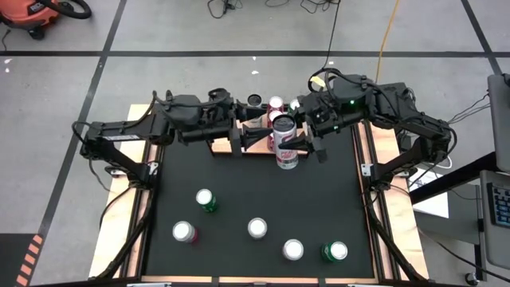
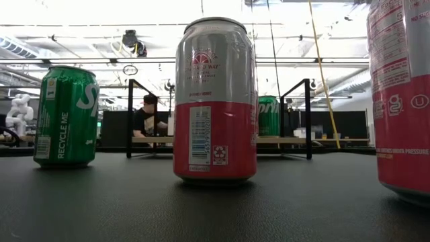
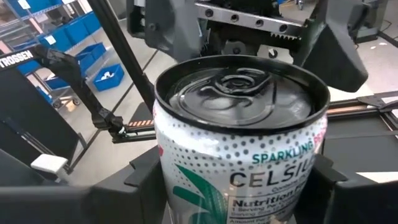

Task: Place canned beverage on shelf
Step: Put the white soda can on the shelf

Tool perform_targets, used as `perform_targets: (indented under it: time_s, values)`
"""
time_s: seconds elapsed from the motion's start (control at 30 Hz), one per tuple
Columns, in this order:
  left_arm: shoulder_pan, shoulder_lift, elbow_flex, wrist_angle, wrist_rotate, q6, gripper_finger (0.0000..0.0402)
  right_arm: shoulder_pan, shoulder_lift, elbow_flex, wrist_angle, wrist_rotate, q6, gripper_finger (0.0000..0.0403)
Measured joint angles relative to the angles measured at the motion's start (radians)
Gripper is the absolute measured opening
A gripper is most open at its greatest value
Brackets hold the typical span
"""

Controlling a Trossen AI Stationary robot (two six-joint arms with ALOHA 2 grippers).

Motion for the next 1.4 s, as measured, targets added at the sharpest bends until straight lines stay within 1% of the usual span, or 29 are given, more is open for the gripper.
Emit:
perform_targets:
  time_s: [0.23,0.37,0.5,0.63,0.83,1.1,1.2,1.4]
  values:
    - [0.016,0.033,0.000,0.050,0.103,0.056,0.0400,0.000,0.024,0.000,-0.012,-0.001,-0.003,0.0226]
    - [0.023,0.043,0.000,0.055,0.117,0.096,0.0400,0.000,0.048,0.000,-0.012,0.000,0.004,0.0226]
    - [0.039,0.051,-0.001,0.028,0.185,0.096,0.0400,0.000,0.072,0.000,-0.003,0.003,0.026,0.0226]
    - [0.046,0.057,-0.001,-0.006,0.206,0.099,0.0396,0.000,0.093,0.000,0.001,0.004,0.036,0.0226]
    - [0.055,0.054,0.000,-0.051,0.223,0.107,0.0363,0.001,0.099,0.000,-0.013,0.049,0.030,0.0226]
    - [0.057,0.053,0.000,-0.065,0.240,0.106,0.0316,0.001,0.101,0.000,-0.023,0.053,0.010,0.0226]
    - [0.057,0.053,0.000,-0.069,0.240,0.128,0.0299,0.000,0.101,0.000,-0.027,0.053,0.013,0.0226]
    - [0.056,0.053,0.000,-0.071,0.241,0.152,0.0253,0.001,0.100,0.000,-0.027,0.052,0.022,0.0230]
